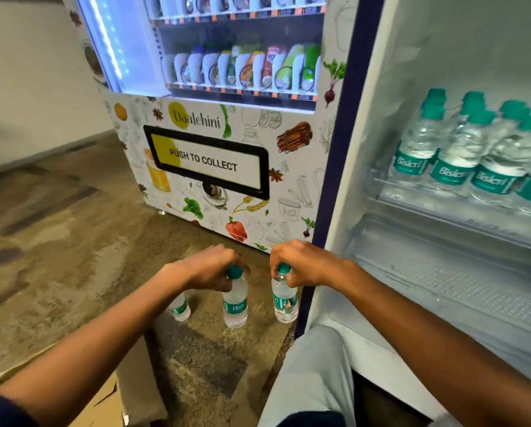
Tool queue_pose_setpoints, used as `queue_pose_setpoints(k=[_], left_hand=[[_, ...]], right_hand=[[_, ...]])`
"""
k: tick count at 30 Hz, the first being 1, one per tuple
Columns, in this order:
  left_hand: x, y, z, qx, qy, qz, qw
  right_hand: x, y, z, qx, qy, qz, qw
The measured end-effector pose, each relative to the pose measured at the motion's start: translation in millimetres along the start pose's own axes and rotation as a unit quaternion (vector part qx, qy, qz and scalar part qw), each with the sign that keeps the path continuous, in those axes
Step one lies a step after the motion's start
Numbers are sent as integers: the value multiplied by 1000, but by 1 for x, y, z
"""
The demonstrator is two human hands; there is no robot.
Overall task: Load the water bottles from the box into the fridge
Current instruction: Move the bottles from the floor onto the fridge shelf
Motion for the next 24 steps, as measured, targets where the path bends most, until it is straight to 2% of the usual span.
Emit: queue_pose_setpoints(k=[10,15,24], left_hand=[[-10,-47,75,3,84,5,996],[-18,-77,105,28,109,13,994],[-40,-152,184,59,216,56,973]], right_hand=[[55,-68,-4,4,-48,48,998],[75,-103,1,10,-31,75,997],[128,-199,26,6,38,131,991]])
Point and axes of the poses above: each hand's wrist, its own x-axis away from the middle knuckle, its own y-axis out of the palm, z = x × y, the point moved 9 cm from there along -x, towards the middle knuckle, and after that the axes turned 8 degrees about z, right-handed, at the moved point
